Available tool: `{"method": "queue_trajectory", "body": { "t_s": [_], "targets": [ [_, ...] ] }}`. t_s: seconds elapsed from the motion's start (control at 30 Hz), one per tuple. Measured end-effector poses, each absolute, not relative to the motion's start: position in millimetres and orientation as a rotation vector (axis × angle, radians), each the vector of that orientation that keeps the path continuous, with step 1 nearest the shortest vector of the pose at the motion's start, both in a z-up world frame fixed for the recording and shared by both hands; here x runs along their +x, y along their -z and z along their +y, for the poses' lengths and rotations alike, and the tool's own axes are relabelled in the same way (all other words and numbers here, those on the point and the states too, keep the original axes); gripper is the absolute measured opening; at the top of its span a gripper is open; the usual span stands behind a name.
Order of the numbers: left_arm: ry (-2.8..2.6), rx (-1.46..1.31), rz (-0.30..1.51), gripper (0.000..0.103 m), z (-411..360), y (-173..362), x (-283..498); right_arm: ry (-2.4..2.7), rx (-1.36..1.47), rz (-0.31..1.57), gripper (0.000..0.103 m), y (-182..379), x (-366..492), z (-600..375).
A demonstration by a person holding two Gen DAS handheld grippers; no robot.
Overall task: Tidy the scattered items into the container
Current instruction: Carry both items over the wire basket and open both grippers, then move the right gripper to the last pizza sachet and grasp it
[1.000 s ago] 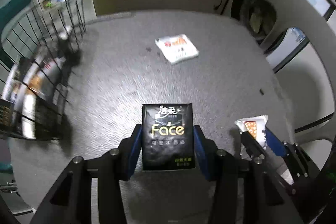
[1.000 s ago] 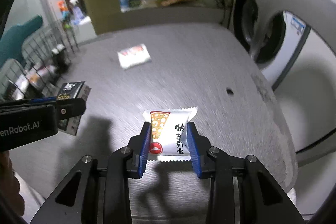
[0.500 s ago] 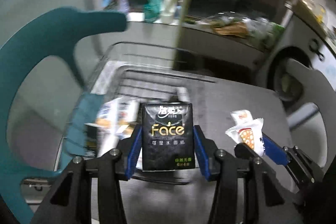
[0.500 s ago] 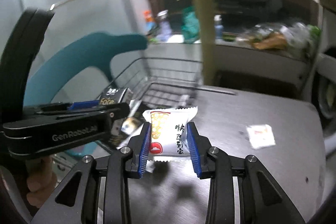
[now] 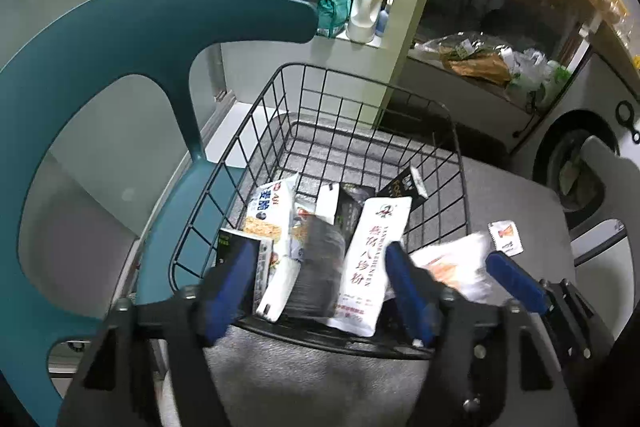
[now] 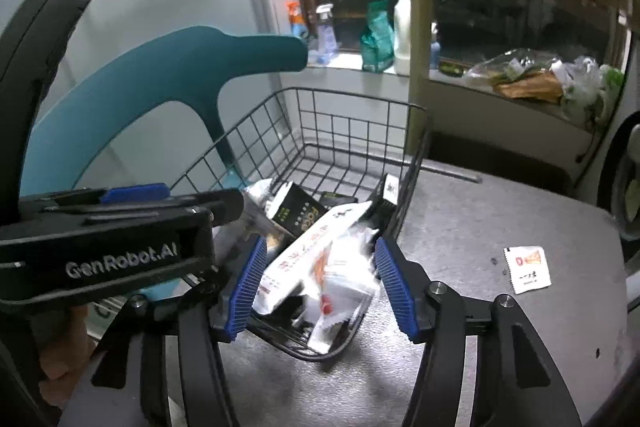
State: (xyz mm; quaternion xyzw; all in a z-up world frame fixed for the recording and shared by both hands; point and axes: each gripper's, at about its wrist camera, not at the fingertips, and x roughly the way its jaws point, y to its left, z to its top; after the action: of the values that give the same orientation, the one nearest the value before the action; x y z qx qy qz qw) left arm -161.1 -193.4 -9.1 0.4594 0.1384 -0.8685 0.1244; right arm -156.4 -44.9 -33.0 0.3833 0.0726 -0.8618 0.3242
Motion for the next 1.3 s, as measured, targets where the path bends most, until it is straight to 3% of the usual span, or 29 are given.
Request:
{"method": "queue_trajectory", "body": {
  "t_s": [0.2, 0.4, 0.67, 1.03, 1.3],
  "targets": [
    [2.585, 1.357, 0.390, 0.074, -166.0, 4.7, -162.3, 2.355, 1.029, 0.160, 0.057, 28.2, -167.8, 0.4],
    [2.711, 1.420, 0.303, 0.074, -86.1, 3.6, -169.3, 2.536, 1.109, 0.137, 0.057, 38.7, -190.3, 94.6],
    [2.773, 1.563, 0.221, 0.074, 3.8, 45.4, -196.0, 2.575, 1.240, 0.117, 0.058, 79.7, -207.1, 169.8],
    [2.677, 1.677, 0.242, 0.074, 6.2, 113.9, -228.5, 2.488, 1.316, 0.027, 0.058, 144.9, -255.3, 171.6],
    [2.637, 1.612, 0.366, 0.074, -10.6, 131.4, -250.9, 2.456, 1.277, 0.093, 0.058, 161.4, -292.8, 141.2]
  ]
}}
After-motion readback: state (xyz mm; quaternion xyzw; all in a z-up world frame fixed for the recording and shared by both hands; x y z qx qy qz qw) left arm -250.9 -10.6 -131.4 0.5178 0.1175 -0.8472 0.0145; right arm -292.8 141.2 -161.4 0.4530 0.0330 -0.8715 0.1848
